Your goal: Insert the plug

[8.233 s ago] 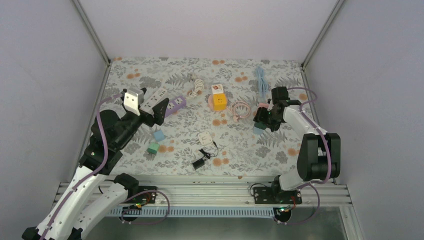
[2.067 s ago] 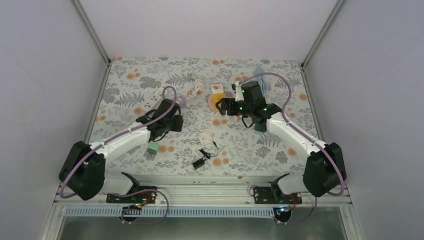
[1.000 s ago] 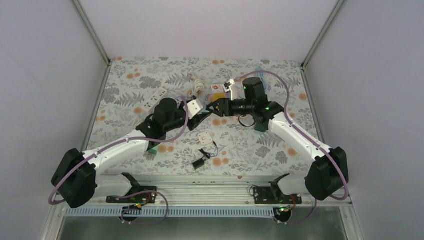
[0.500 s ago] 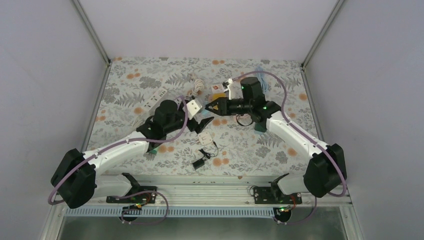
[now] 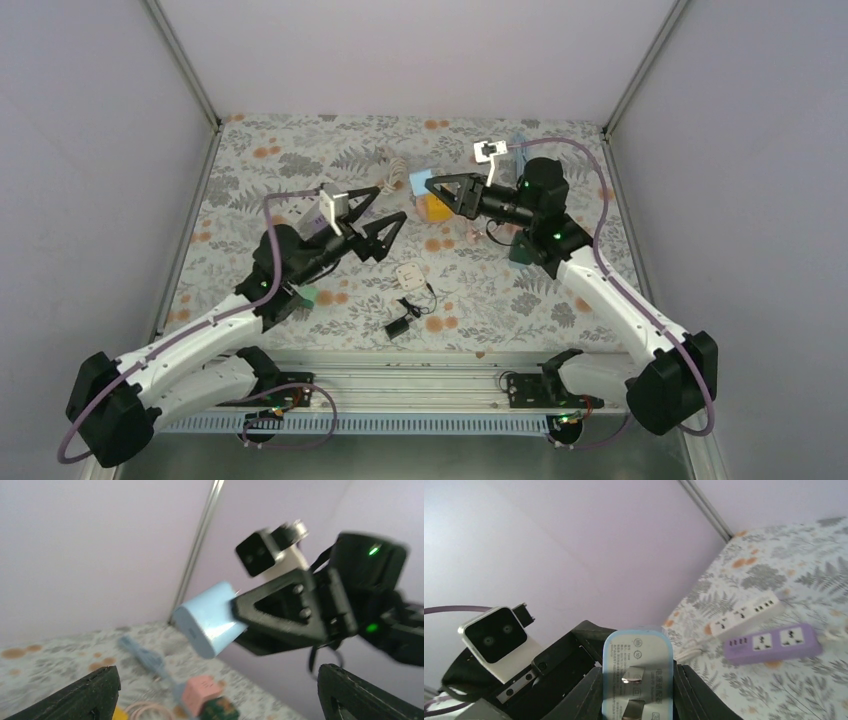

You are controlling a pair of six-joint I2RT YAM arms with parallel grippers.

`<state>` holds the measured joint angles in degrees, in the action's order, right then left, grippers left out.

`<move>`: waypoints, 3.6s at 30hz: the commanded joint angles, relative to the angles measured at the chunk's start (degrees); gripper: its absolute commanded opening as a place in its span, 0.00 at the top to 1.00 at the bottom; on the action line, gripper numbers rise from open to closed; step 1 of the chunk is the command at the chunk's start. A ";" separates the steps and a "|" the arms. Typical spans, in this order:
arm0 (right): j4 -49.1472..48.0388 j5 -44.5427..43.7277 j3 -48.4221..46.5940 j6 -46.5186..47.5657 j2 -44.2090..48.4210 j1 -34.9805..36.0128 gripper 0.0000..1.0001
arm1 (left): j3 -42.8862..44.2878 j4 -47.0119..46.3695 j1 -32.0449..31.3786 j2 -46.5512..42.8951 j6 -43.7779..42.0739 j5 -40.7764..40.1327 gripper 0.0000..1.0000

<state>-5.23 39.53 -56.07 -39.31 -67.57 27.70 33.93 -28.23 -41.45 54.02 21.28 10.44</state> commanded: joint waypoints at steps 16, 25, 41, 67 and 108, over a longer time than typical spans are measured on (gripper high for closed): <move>-31.70 1.74 5.80 -12.12 -1.89 10.82 0.78 | -13.63 -45.65 2.72 0.38 39.47 3.81 0.23; -30.91 1.60 3.77 -12.96 -5.27 11.99 0.78 | -12.04 -45.73 4.19 3.53 40.97 8.34 0.37; -33.16 3.49 2.97 -12.63 -6.33 12.90 0.78 | -9.98 -34.57 4.84 2.60 38.18 7.03 0.33; -31.46 3.67 2.11 -12.14 -7.93 12.99 0.79 | -8.16 -37.27 6.28 3.50 38.54 13.63 0.63; 5.21 -5.52 5.83 6.13 5.34 -4.15 0.21 | 57.09 78.60 37.61 47.59 -45.11 5.85 0.78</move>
<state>-2.11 31.16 -47.94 -35.57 -59.24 24.21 86.37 48.34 -5.39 99.44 -16.97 14.59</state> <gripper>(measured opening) 0.799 0.301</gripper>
